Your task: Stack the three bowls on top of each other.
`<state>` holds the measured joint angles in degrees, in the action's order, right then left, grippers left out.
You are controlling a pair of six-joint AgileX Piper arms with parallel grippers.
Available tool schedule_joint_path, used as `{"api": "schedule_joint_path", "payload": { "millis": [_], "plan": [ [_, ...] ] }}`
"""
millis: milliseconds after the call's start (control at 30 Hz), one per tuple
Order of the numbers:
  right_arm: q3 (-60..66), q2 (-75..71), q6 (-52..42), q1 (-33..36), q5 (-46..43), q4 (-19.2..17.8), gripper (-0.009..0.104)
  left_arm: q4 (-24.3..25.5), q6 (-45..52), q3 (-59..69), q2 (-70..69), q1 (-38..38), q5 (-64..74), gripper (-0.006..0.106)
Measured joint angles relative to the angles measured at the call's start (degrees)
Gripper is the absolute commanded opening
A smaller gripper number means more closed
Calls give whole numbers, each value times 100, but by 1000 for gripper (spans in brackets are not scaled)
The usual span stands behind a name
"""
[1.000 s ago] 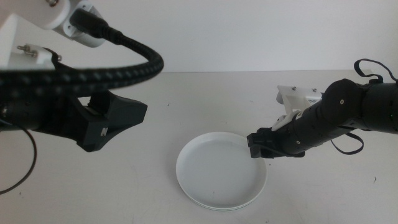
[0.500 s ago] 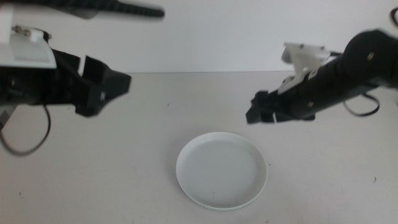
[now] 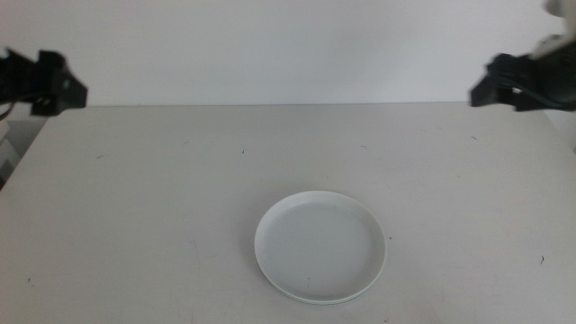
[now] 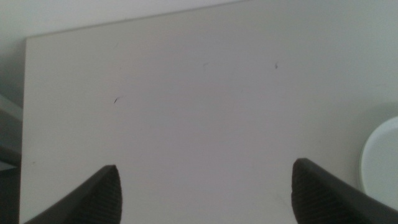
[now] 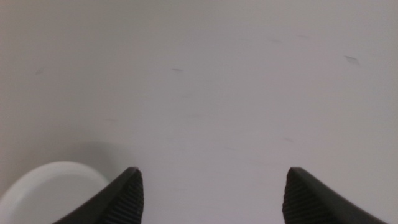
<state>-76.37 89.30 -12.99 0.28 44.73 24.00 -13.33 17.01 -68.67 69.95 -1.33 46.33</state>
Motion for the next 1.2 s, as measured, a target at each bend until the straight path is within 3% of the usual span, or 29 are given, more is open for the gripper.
{"api": "schedule_joint_path", "payload": {
  "millis": [233,333,733,1200],
  "plan": [
    [1508,-1153,-540,-293,-1295,5,57,-1189,1425,1227,-980,-253,-699,102],
    [2084,-1774,-730,-293,-1873,28,57,-1434,1659,1822,-1486,-257,-1372,102],
    [3876,-3877,-1087,-293,-3316,94,57,-1559,1721,3789,-3477,-257,-3002,102],
    [4008,-4303,-1330,-287,-3335,93,56,-1680,1740,4157,-3992,67,-3649,102]
  ]
}}
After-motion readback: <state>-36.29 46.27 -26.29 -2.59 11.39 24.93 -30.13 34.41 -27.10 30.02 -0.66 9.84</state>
